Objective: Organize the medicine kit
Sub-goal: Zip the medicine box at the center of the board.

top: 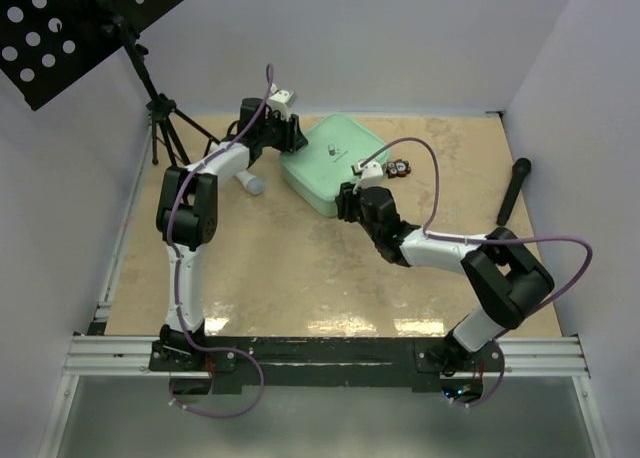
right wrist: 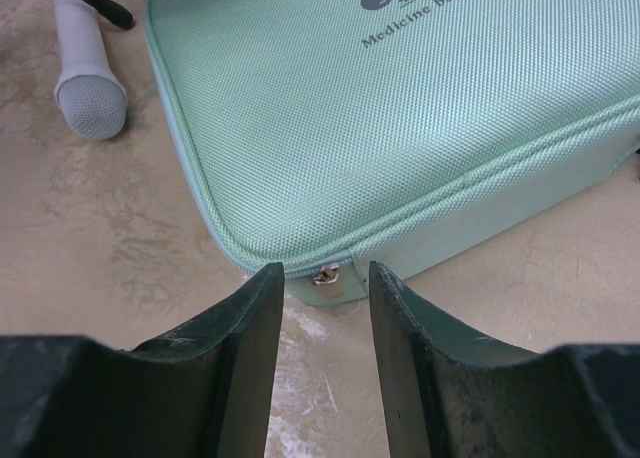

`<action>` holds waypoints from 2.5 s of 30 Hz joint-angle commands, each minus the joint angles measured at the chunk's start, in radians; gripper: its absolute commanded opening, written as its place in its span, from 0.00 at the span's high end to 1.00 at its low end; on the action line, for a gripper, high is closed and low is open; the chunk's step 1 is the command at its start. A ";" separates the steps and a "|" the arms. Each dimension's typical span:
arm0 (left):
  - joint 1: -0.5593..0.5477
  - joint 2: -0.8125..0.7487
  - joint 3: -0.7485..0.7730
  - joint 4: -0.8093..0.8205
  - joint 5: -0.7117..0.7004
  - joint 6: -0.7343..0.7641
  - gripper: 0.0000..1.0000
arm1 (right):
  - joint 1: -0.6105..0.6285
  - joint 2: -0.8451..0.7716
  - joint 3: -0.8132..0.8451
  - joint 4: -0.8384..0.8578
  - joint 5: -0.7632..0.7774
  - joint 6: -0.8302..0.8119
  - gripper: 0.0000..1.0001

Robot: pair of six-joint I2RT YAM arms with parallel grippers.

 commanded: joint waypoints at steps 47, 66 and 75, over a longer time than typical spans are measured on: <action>-0.018 -0.066 -0.092 0.091 0.017 -0.086 0.54 | -0.045 0.148 -0.052 0.275 -0.116 -0.003 0.68; -0.018 -0.065 -0.090 0.091 0.020 -0.083 0.54 | -0.048 0.139 -0.054 0.273 -0.110 0.006 0.96; -0.015 -0.074 -0.096 0.110 0.014 -0.106 0.53 | -0.048 0.126 -0.052 0.255 -0.104 0.008 1.00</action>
